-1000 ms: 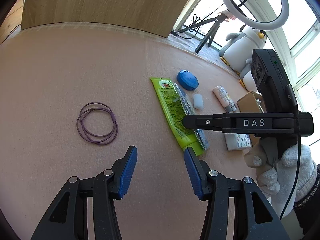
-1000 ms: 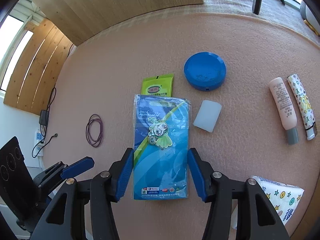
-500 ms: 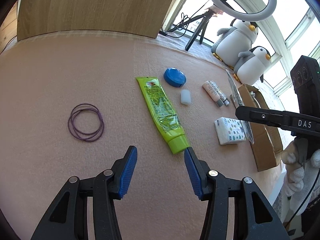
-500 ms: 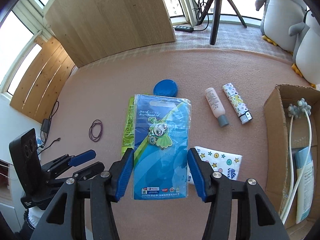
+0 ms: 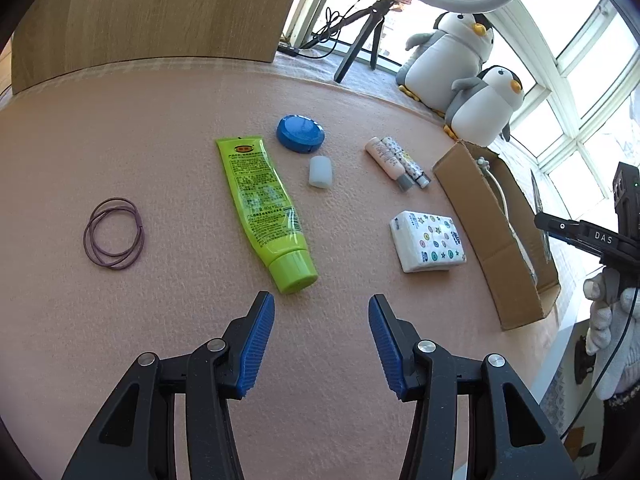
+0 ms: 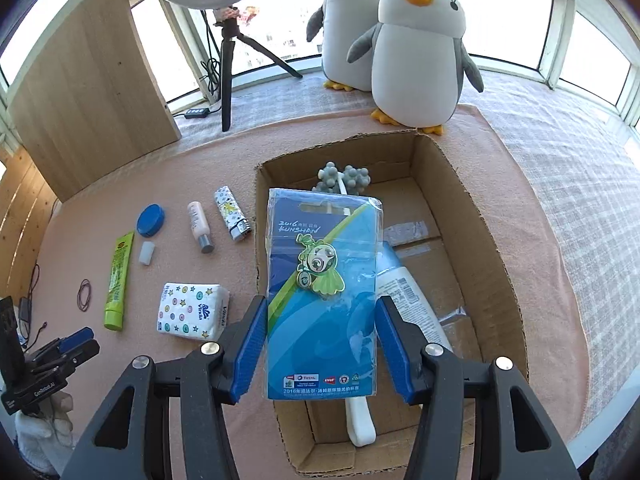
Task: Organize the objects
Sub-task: 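Carry the blue keychain package with the right tool into the box and release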
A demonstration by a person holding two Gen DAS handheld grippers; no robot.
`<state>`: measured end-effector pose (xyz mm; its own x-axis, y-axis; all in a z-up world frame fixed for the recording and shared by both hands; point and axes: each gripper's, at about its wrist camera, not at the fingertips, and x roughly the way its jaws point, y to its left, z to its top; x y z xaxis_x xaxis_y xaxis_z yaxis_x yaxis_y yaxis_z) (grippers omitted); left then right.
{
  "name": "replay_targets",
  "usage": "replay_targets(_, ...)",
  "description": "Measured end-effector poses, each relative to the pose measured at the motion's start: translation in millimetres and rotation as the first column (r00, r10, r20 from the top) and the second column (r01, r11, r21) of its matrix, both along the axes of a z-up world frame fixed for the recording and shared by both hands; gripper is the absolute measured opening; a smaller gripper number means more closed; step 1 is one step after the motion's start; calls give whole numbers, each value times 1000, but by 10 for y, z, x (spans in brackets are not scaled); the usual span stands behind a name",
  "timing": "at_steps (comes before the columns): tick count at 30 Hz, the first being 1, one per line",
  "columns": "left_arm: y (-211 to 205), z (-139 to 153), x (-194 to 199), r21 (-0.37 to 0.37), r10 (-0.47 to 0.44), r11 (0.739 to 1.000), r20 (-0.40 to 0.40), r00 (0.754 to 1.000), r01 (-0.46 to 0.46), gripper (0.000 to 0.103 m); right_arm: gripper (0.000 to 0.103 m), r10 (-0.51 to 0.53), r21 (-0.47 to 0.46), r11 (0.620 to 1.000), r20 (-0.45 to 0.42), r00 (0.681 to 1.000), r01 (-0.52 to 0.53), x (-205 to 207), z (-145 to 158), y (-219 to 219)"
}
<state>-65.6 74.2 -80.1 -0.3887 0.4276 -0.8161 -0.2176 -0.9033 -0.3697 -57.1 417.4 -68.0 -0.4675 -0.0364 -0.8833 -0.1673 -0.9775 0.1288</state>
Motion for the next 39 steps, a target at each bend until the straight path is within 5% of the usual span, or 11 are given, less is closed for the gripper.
replay_targets(12,381,65,-7,-15,-56,998,-12,998,56,53,59,-67,16,998,-25,997,67,187,-21,327)
replay_targets(24,1138,180,-394,-48,-173,984,-59,983,170,53,59,-100,-68,993,-60,993,96,489,97,376)
replay_targets(39,1738,-217,-903,-80,-237,968,35,971,239,53,59,-117,-124,986,-54,992,110,783,86,351)
